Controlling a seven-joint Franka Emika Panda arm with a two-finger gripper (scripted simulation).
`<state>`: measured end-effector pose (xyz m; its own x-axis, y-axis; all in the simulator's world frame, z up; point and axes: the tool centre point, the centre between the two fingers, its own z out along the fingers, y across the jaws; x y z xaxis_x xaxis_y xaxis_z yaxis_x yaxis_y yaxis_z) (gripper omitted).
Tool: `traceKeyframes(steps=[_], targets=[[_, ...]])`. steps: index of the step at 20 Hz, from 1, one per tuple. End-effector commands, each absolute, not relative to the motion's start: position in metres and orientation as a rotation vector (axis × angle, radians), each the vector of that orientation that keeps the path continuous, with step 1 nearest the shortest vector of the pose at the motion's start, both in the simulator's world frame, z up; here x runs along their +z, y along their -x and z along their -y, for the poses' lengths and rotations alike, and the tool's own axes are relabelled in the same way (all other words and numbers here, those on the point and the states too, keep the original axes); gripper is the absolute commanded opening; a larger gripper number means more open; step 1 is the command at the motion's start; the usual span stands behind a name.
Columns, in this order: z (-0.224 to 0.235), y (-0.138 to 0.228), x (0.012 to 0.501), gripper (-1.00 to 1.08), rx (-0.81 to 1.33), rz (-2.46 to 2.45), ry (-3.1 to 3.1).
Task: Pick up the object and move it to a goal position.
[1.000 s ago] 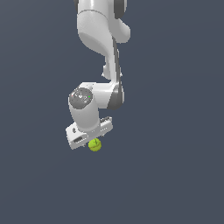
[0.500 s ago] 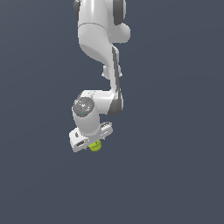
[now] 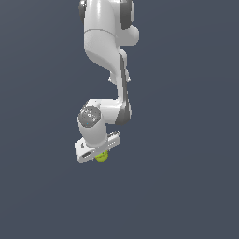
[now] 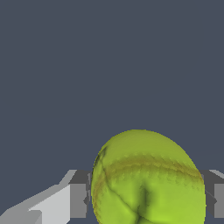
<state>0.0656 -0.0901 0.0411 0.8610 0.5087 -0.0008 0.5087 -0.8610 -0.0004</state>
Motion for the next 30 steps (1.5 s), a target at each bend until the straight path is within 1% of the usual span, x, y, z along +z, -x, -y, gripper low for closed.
traceKeyframes(steps=[1, 10, 16, 23, 30], targets=[[0.09, -0.066, 0.041, -1.0, 0.0, 0.829, 3.03], [0.09, -0.065, 0.043, -1.0, 0.001, 0.828, 3.03], [0.087, -0.057, 0.054, -1.0, 0.001, 0.828, 3.03], [0.079, -0.037, 0.083, -1.0, 0.002, 0.828, 3.031], [0.066, -0.005, 0.13, -1.0, 0.002, 0.829, 3.031]])
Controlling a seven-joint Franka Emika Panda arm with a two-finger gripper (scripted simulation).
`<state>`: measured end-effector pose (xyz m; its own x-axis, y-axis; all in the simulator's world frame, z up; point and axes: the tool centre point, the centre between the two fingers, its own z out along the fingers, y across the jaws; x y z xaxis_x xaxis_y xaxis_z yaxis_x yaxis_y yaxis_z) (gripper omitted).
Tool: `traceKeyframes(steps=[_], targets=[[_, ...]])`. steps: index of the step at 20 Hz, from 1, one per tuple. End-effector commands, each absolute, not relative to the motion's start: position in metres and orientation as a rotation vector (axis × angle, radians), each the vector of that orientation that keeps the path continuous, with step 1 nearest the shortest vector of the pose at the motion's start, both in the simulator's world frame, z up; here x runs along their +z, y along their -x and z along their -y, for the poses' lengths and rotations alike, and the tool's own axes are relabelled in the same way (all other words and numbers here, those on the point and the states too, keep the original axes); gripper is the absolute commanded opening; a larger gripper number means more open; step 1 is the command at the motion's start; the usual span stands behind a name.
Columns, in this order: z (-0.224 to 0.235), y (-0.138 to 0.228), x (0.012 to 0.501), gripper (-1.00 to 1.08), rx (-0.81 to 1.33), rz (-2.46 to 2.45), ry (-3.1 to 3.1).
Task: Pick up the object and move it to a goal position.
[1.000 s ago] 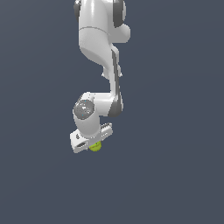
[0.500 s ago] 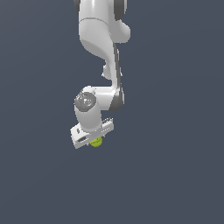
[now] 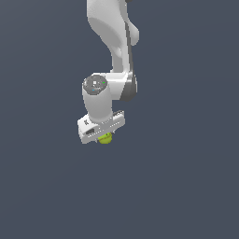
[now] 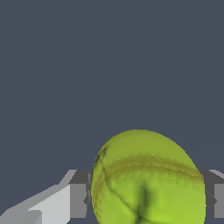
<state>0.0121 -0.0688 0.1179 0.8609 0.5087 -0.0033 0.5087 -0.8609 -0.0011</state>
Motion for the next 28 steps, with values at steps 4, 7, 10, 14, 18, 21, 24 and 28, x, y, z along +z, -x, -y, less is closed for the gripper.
traceKeyframes(steps=[4, 7, 10, 14, 18, 21, 24, 28], targets=[[0.058, 0.014, 0.159, -1.0, 0.002, 0.829, 3.032], [0.052, 0.029, 0.181, -1.0, 0.002, 0.829, 3.032], [0.046, 0.044, 0.204, -1.0, 0.002, 0.829, 3.032], [0.037, 0.064, 0.235, -1.0, 0.002, 0.829, 3.032], [0.029, 0.084, 0.266, -1.0, 0.002, 0.829, 3.032], [0.023, 0.097, 0.289, -1.0, 0.002, 0.829, 3.032], [0.017, 0.109, 0.309, -1.0, 0.001, 0.83, 3.031], [0.012, 0.121, 0.33, -1.0, 0.0, 0.83, 3.03]])
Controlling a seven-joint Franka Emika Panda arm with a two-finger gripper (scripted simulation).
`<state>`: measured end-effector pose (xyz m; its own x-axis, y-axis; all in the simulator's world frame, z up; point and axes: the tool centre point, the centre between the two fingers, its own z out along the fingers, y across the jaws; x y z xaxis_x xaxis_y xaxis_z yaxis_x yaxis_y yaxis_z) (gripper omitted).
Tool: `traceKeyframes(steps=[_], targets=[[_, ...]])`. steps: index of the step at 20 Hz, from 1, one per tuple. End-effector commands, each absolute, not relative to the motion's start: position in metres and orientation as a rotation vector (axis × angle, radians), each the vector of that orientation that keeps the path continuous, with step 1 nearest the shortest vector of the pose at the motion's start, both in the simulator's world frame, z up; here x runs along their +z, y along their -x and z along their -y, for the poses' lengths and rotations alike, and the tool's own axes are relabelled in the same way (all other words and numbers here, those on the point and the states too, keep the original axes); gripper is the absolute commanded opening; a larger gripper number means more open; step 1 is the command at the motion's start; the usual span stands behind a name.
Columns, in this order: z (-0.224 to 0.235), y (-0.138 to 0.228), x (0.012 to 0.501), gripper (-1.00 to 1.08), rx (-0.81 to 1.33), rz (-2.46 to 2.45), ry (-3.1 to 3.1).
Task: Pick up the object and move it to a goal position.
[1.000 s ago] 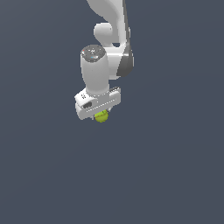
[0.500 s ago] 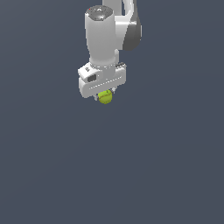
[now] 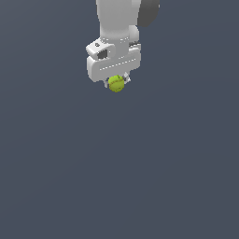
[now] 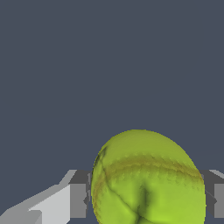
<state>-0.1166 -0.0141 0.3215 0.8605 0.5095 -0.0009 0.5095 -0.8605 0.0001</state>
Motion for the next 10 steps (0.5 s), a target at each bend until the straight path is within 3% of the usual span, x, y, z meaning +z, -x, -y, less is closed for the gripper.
traceKeyframes(steps=[1, 10], targets=[[0.011, 0.124, 0.334, -1.0, 0.0, -0.829, -3.03], [0.006, 0.133, 0.353, -1.0, 0.0, -0.829, -3.03]])
